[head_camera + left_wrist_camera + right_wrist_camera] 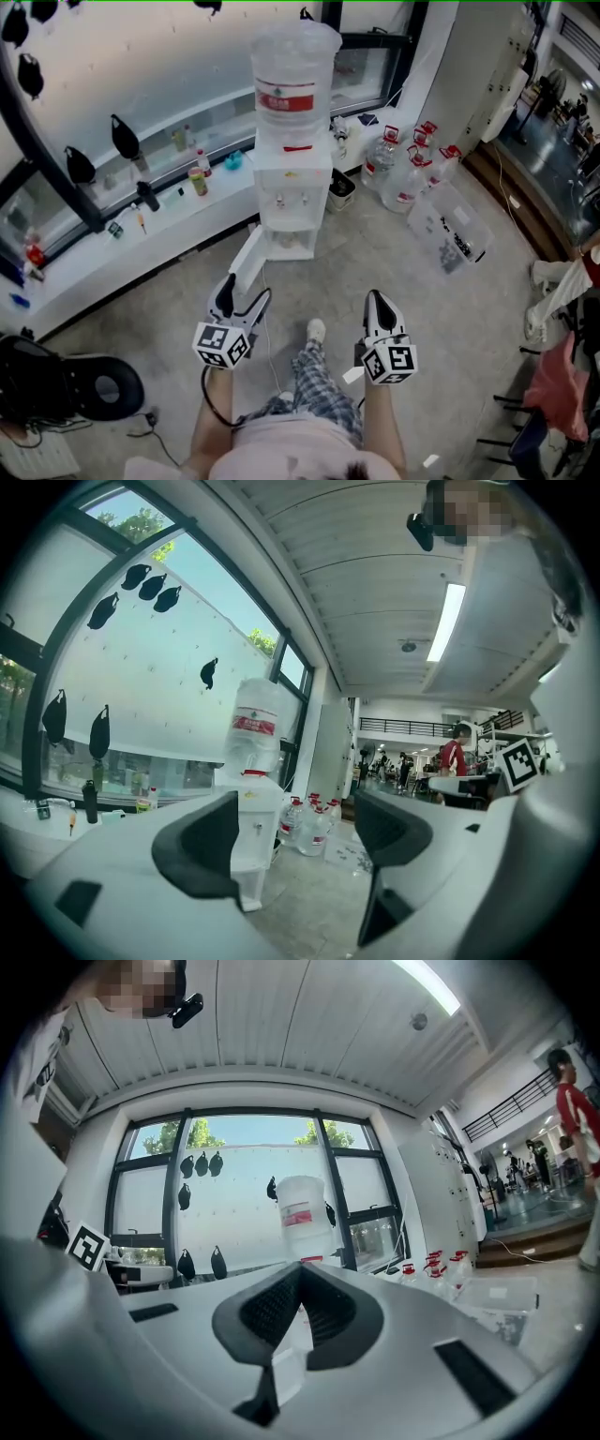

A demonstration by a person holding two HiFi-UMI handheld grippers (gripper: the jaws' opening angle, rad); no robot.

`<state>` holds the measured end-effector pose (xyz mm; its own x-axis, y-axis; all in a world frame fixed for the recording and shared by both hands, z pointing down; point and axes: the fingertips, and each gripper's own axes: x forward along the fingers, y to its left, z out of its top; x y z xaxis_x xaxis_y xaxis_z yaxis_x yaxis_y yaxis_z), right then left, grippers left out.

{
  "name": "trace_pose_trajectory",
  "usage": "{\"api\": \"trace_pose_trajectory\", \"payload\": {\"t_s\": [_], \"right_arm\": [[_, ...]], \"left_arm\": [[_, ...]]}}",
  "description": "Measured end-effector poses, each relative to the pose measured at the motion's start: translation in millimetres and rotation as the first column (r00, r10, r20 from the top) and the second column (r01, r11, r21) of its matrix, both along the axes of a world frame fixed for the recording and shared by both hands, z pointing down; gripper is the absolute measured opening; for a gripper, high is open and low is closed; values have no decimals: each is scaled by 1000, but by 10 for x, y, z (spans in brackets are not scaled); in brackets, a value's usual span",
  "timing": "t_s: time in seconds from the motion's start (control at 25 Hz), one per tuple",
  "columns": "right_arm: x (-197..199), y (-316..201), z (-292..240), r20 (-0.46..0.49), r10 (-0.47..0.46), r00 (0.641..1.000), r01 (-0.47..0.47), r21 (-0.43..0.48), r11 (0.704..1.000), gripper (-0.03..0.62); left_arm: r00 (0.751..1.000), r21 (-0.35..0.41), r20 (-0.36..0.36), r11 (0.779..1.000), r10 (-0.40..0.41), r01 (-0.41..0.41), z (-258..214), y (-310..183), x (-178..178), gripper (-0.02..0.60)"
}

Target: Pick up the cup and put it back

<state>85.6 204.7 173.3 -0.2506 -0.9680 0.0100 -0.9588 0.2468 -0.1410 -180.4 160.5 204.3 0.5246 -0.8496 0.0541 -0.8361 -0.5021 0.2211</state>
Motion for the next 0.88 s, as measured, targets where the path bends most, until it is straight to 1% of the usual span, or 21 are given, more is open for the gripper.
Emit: {"api": "trace_pose_trajectory", "payload": {"t_s": [0.16, 0.36, 0.68, 0.76, 0.88], "right_arm": [[84, -354, 24, 7, -1, 1000, 1, 7, 1000, 16], [201, -1029, 138, 11, -33, 999, 33, 11, 999, 15], [397, -2488, 40, 10, -141, 990, 141, 3, 990, 15], [422, -2879, 2, 6, -169, 986, 169, 7, 986, 15], [426, -3372, -41, -5, -213, 977, 213, 7, 977, 15]], "left_arm": [[1000, 12, 4, 1000, -4, 4, 3, -355, 82, 373], [999, 25, 13, 999, -33, 32, 61, -958, 220, 373], [994, 30, 35, 994, -106, 105, -59, -2178, 543, 373], [991, 34, 43, 992, -126, 125, -89, -2494, 597, 373], [985, 38, 38, 985, -168, 166, -121, -2874, 625, 373]]}}
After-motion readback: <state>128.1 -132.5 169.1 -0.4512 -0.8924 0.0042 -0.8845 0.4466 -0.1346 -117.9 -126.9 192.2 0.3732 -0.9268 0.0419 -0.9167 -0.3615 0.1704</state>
